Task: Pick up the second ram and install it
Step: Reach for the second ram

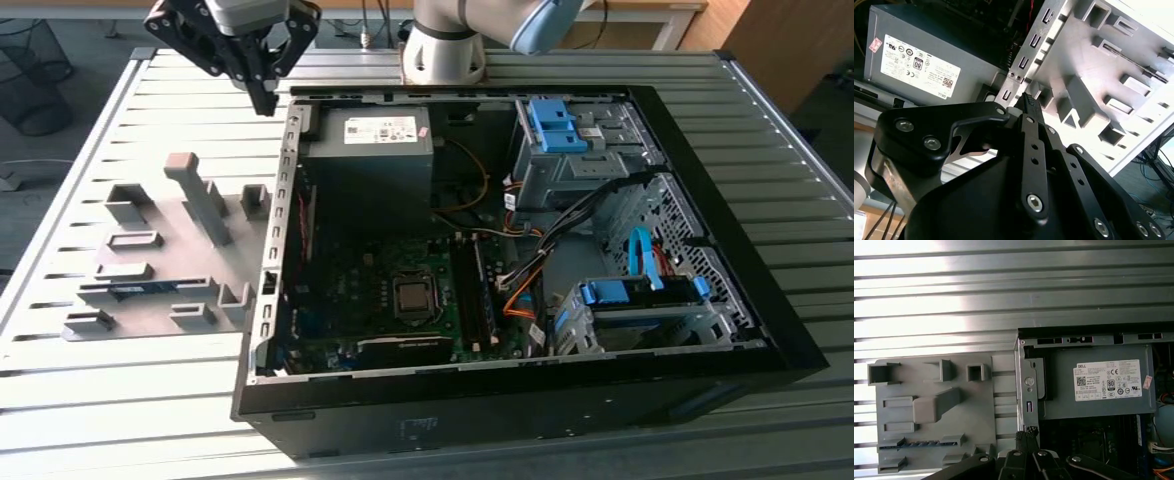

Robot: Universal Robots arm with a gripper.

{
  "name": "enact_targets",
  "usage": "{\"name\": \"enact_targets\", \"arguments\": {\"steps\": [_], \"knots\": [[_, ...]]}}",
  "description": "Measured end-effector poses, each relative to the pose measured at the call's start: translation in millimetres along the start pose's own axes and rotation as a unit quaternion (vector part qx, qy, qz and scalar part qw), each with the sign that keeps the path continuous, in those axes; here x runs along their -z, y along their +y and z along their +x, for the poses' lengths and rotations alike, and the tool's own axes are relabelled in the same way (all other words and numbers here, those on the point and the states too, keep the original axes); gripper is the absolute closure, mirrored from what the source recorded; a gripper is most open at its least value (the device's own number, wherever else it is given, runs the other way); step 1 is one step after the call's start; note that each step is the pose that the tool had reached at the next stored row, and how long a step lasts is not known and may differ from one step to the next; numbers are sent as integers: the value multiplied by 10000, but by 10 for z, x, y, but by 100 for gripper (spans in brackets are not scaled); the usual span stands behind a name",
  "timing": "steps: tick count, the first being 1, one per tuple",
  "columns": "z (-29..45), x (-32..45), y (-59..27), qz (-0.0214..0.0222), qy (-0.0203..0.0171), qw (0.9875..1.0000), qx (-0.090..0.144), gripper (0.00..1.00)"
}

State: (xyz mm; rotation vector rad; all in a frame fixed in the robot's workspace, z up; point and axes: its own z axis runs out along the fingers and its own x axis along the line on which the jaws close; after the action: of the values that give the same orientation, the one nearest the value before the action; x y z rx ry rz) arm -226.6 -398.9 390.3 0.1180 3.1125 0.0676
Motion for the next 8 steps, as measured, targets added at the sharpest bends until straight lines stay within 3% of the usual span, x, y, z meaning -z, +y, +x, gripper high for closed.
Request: {"name": "enact_targets", "arguments": {"steps": [8], "knots": [[62, -1, -5, 0, 0, 10000, 0, 89]]}}
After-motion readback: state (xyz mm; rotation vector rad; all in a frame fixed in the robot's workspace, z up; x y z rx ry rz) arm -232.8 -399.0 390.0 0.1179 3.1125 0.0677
